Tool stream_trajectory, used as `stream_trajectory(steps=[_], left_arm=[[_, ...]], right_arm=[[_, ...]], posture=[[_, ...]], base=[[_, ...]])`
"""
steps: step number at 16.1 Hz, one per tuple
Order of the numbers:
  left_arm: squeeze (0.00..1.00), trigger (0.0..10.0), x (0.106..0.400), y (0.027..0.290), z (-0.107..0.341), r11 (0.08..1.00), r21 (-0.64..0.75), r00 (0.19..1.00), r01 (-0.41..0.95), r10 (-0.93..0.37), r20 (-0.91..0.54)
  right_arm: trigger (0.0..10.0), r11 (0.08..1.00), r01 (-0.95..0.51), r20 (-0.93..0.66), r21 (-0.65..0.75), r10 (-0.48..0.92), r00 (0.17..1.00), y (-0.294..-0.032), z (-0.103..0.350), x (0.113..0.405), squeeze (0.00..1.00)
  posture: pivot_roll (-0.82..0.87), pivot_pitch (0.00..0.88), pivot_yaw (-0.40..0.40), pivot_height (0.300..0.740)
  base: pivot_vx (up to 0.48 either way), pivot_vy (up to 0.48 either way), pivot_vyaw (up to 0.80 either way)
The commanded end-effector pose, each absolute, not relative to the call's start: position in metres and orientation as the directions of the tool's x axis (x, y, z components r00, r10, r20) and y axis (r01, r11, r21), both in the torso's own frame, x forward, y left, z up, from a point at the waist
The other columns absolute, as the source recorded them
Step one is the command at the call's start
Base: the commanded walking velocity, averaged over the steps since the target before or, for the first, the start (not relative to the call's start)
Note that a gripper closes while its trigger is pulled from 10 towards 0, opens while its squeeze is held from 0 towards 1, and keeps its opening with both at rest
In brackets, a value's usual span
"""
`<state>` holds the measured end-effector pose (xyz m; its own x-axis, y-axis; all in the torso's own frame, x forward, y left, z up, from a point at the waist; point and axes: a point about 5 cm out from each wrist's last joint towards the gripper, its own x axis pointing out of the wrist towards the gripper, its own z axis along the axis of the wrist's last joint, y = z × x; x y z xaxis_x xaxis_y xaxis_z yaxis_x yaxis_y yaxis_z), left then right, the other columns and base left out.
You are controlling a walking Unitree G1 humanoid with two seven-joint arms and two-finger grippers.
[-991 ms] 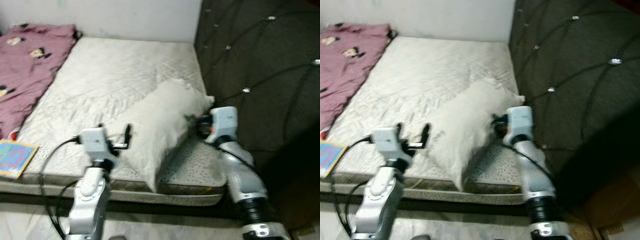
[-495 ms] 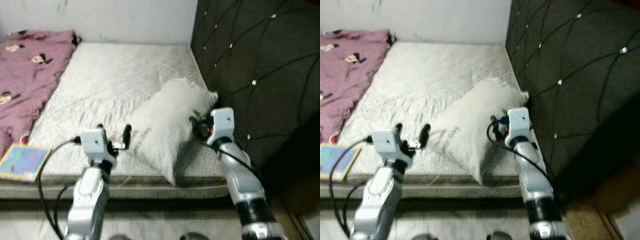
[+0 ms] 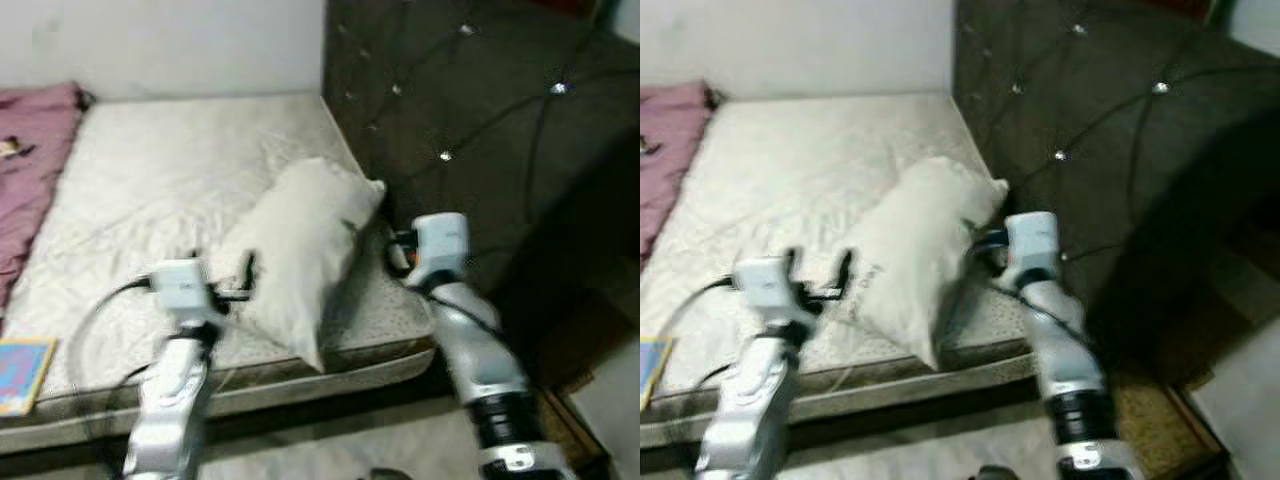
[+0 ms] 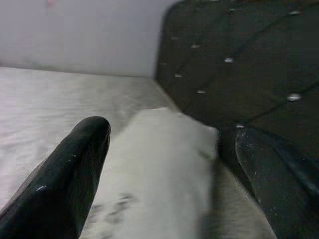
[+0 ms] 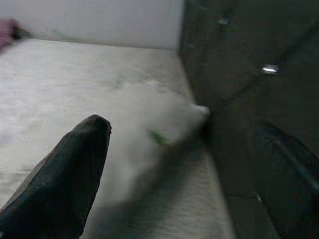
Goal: Clean up the room
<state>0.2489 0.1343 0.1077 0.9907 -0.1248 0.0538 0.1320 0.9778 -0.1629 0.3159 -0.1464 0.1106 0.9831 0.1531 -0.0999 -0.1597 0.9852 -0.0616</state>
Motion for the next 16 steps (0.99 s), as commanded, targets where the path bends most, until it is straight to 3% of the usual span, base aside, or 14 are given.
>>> stream_trajectory(steps=[1, 5, 12, 16], left_arm=[[0.00, 10.0, 0.249, 0.145, 0.110, 0.984, -0.147, 0.994, 0.102, -0.094, 0.057], [0.00, 10.0, 0.252, 0.145, 0.108, 0.991, -0.123, 0.998, 0.059, -0.054, 0.044], [0.00, 10.0, 0.254, 0.146, 0.109, 0.995, -0.094, 0.999, 0.023, -0.019, 0.050], [0.00, 10.0, 0.260, 0.144, 0.113, 0.999, -0.031, 0.999, -0.014, 0.015, 0.050]], right_arm=[[10.0, 0.978, -0.202, -0.088, -0.050, 0.198, 0.976, -0.132, 0.113, 0.317, 0.00], [10.0, 0.970, -0.215, -0.078, -0.115, 0.207, 0.975, -0.131, 0.114, 0.316, 0.00], [10.0, 0.964, -0.241, -0.045, -0.112, 0.238, 0.970, -0.127, 0.118, 0.317, 0.00], [10.0, 0.956, -0.265, -0.027, -0.128, 0.264, 0.964, -0.124, 0.124, 0.321, 0.00]], posture=[[-0.08, 0.015, 0.000, 0.740], [-0.08, 0.020, 0.000, 0.740], [-0.07, 0.019, 0.000, 0.740], [-0.07, 0.014, 0.004, 0.740]], base=[[0.405, 0.000, 0.00], [0.000, 0.000, 0.00], [0.000, 0.000, 0.00], [0.000, 0.000, 0.43]])
